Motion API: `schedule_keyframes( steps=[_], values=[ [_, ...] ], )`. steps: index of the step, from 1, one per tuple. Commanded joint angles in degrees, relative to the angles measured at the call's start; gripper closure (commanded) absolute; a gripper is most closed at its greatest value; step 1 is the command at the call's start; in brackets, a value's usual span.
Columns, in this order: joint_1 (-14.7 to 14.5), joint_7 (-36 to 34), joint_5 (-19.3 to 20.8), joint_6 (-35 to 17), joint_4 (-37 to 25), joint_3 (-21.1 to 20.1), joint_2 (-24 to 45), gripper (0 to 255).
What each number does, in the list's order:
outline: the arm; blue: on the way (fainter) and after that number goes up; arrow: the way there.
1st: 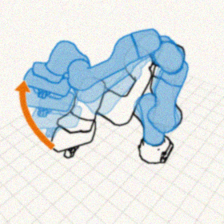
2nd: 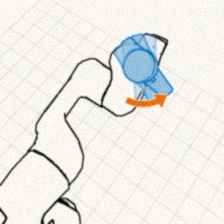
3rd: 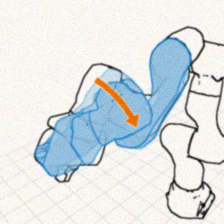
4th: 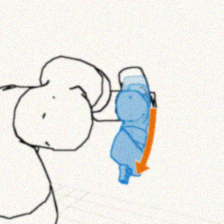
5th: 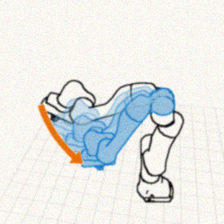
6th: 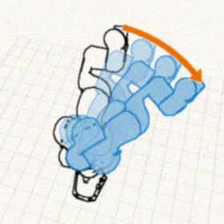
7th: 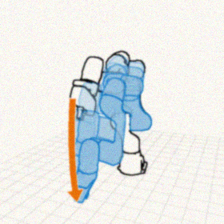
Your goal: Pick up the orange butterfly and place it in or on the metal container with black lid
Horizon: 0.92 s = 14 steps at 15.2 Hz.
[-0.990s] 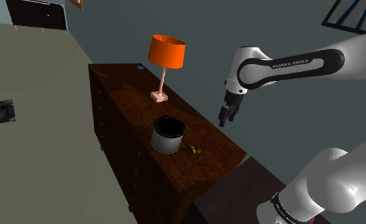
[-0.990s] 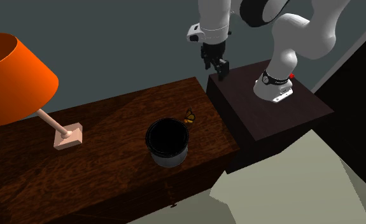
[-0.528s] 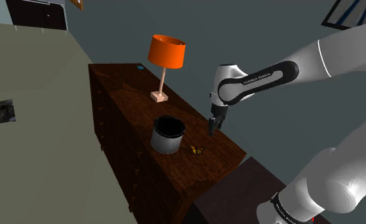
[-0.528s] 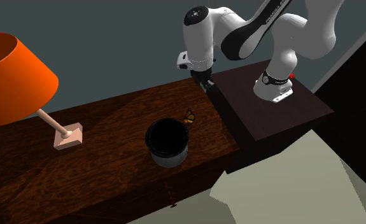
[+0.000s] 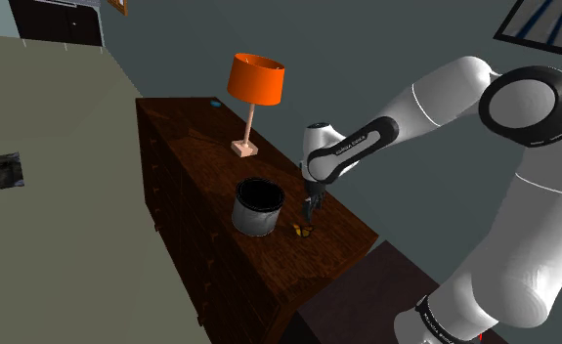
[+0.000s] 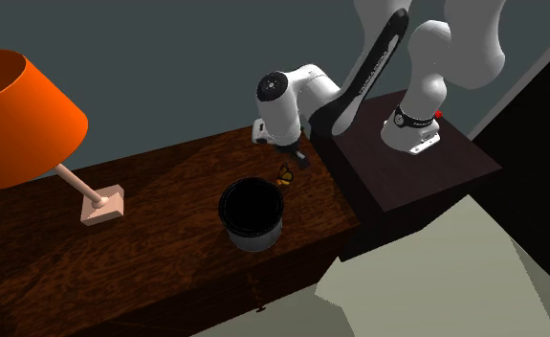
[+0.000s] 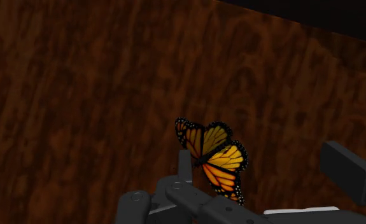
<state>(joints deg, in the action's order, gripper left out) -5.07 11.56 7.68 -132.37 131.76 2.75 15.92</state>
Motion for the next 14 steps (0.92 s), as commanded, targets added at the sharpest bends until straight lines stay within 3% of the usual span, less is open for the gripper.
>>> schedule_keyframes(
  steps=[1, 6, 14],
  values=[
    [-0.31, 0.26, 1.24, -1.44, -2.56, 0.0, 4.69, 0],
    [-1.3, 0.75, 4.15, -4.06, -9.74, 0.35, 16.16, 0],
    [-1.0, 0.28, 4.87, -9.03, -9.06, 0.93, 20.39, 0]
  ],
)
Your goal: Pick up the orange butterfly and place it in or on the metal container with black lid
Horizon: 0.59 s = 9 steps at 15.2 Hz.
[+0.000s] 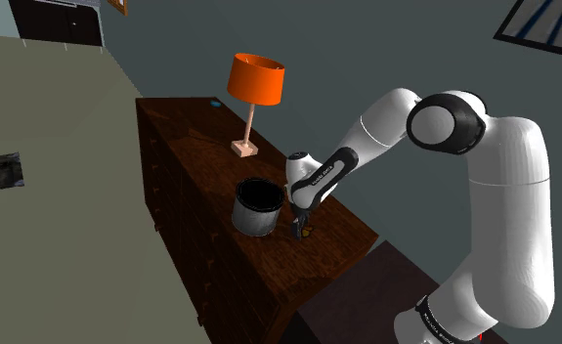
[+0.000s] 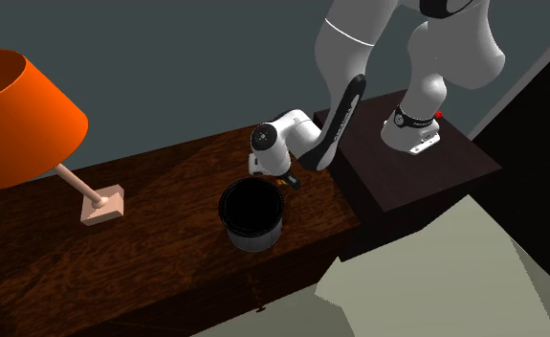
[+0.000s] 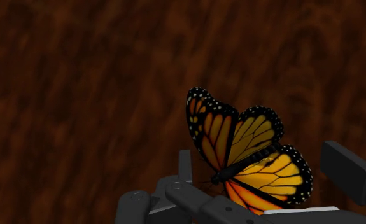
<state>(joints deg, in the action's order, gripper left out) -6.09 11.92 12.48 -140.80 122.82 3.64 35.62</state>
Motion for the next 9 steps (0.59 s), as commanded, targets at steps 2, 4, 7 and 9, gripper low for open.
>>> schedule_keyframes(
  steps=[2, 4, 7, 9],
  values=[
    [0.02, -0.07, 0.07, -0.59, -0.14, 0.04, 0.7, 0],
    [0.02, -0.07, 0.07, -0.59, -0.14, 0.04, 0.7, 0],
    [0.02, -0.07, 0.07, -0.59, -0.14, 0.04, 0.7, 0],
    [0.02, -0.07, 0.07, -0.58, -0.14, 0.04, 0.69, 255]
  ],
)
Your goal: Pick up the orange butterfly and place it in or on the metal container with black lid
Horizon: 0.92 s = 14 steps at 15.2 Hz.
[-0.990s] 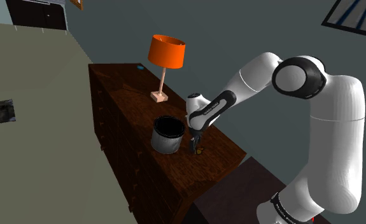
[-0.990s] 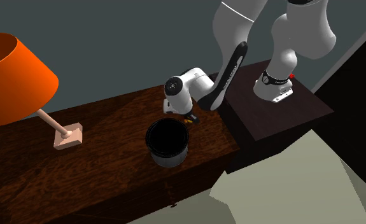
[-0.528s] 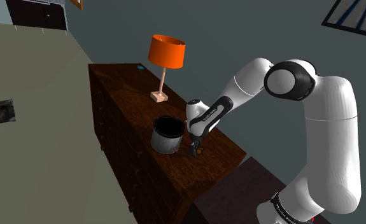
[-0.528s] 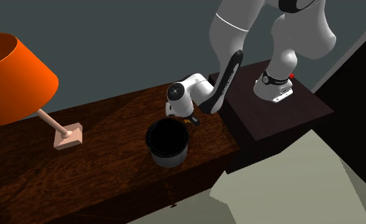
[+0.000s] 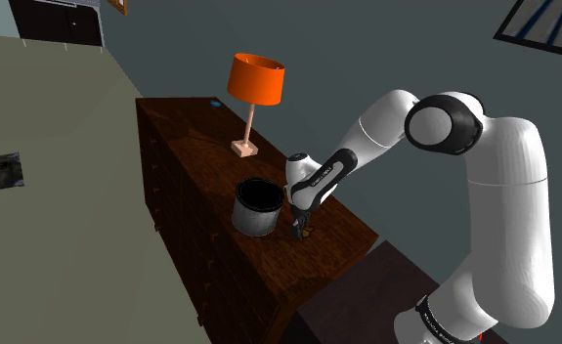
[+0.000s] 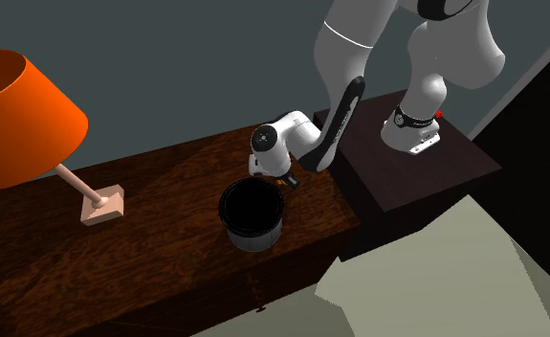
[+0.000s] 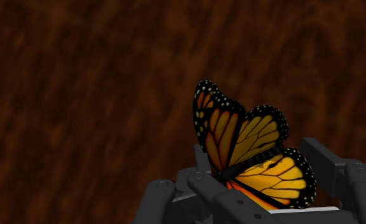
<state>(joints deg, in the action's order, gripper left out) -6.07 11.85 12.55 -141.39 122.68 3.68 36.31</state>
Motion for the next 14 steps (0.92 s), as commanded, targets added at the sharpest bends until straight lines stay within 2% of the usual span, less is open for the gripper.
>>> schedule_keyframes(
  steps=[1, 9, 14],
  values=[
    [0.0, 0.0, 0.0, 0.0, 0.01, 0.0, 0.0, 255],
    [0.0, 0.0, 0.0, 0.0, 0.0, 0.0, 0.01, 255],
    [0.04, 0.52, -0.22, 2.5, 1.33, -0.12, -3.85, 255]
  ],
)
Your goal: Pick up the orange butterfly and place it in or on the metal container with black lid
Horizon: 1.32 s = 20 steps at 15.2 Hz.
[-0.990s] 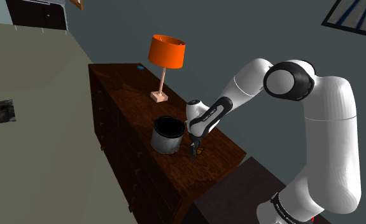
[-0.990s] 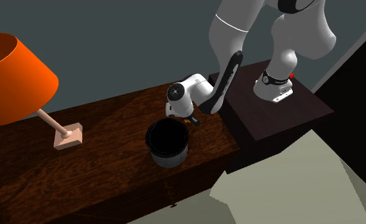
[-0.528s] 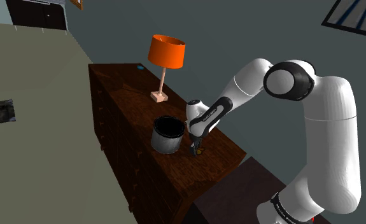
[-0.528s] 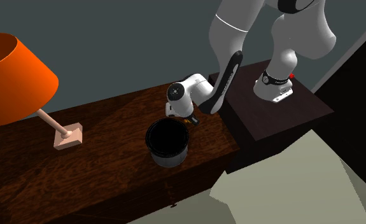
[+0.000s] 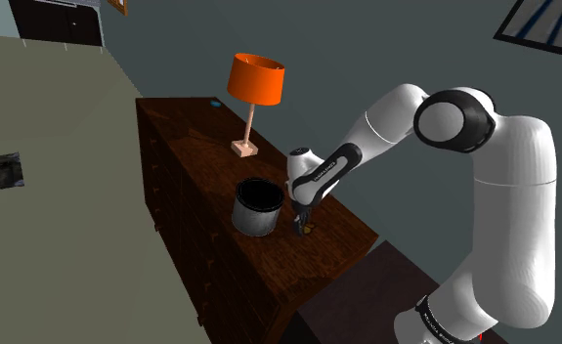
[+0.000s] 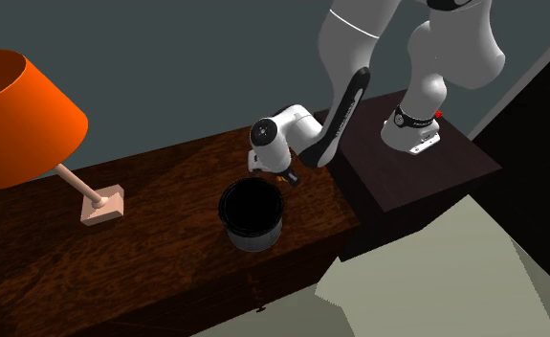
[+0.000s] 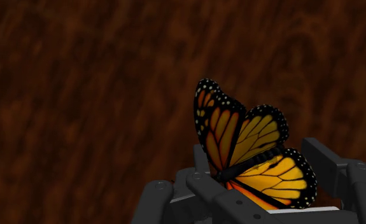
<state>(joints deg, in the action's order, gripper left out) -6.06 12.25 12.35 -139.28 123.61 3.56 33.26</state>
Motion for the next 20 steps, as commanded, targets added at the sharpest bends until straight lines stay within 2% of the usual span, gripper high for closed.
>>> schedule_keyframes(
  steps=[1, 20],
  values=[
    [0.04, 0.22, -0.07, 0.92, 0.63, -0.02, -1.55, 255],
    [0.04, 2.36, -1.1, 12.16, 2.61, -0.4, -14.88, 255]
  ],
)
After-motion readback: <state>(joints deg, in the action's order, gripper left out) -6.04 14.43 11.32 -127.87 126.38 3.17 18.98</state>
